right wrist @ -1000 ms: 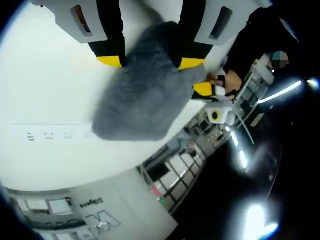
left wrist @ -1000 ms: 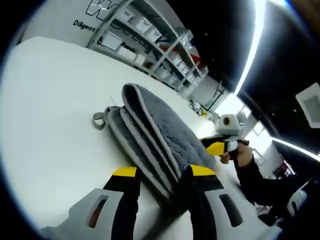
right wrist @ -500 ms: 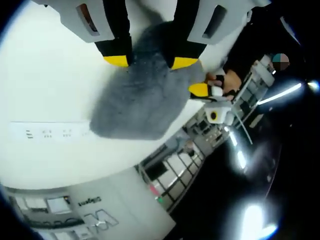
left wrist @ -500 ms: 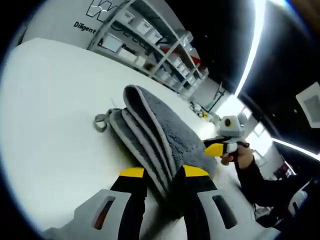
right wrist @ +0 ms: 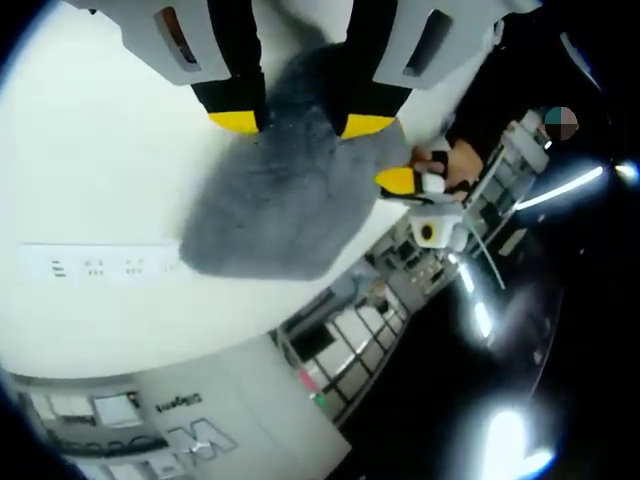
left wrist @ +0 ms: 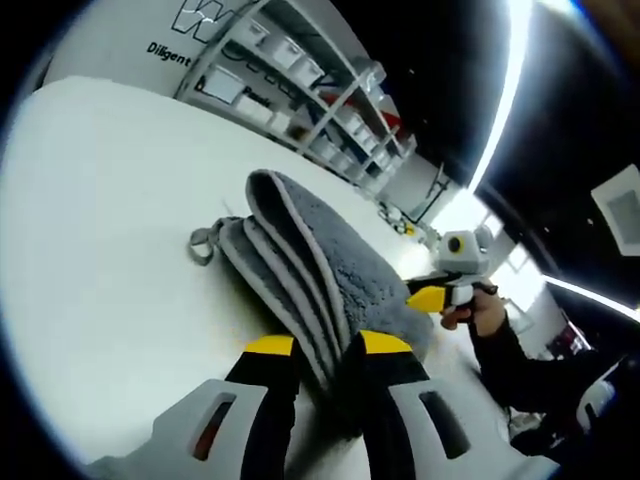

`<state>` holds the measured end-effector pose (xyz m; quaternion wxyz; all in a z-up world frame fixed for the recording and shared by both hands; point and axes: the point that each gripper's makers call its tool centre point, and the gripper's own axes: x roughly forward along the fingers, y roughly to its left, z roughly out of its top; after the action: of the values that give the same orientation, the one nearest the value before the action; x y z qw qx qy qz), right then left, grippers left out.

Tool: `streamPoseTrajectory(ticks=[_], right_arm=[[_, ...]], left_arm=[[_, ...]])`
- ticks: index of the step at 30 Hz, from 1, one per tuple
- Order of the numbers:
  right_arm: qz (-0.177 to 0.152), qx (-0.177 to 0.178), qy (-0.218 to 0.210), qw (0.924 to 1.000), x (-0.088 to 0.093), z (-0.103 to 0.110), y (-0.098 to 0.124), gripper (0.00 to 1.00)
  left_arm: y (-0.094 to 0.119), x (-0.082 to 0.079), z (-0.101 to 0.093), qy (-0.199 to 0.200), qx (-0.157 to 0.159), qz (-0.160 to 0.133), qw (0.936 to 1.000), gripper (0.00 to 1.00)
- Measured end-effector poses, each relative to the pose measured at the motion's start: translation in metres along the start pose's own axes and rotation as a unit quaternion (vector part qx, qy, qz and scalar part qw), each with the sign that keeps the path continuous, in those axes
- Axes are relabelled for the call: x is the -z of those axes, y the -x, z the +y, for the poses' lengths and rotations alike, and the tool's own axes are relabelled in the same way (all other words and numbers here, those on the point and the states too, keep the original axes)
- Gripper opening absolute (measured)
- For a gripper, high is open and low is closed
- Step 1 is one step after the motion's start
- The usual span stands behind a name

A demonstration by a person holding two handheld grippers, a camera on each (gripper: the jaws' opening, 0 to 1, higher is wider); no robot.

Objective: Open the folded towel by lifting each exposed corner and separating the folded layers until the towel lies flat within the target outline without major curled edges

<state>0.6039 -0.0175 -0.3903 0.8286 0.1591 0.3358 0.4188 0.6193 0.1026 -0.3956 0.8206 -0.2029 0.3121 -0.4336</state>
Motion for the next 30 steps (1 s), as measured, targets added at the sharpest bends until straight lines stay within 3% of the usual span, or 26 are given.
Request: streamPoseTrajectory(ticks=[10, 13, 15, 19, 30], right_arm=[[-0.014, 0.016, 0.012, 0.9997, -0.004, 0.001, 0.002, 0.18], [-0.019, 0.018, 0.031, 0.9992, -0.005, 0.006, 0.002, 0.14], [-0.017, 0.02, 0.037, 0.999, -0.003, 0.007, 0.003, 0.14], [-0.027, 0.018, 0.022, 0.9992, -0.003, 0.003, 0.005, 0.13], [-0.036, 0.018, 0.012, 0.9991, 0.004, 0.009, 0.009, 0.12]], left_arm=[[-0.001, -0.003, -0.002, -0.022, -0.019, -0.005, 0.9995, 0.13], [-0.001, -0.01, -0.001, -0.011, -0.03, -0.034, 0.9989, 0.12], [-0.001, -0.008, -0.002, -0.008, -0.035, -0.037, 0.9987, 0.11], [-0.001, -0.005, -0.004, -0.007, -0.041, -0.053, 0.9977, 0.11], [0.004, 0.003, -0.011, 0.003, -0.047, -0.055, 0.9974, 0.09]])
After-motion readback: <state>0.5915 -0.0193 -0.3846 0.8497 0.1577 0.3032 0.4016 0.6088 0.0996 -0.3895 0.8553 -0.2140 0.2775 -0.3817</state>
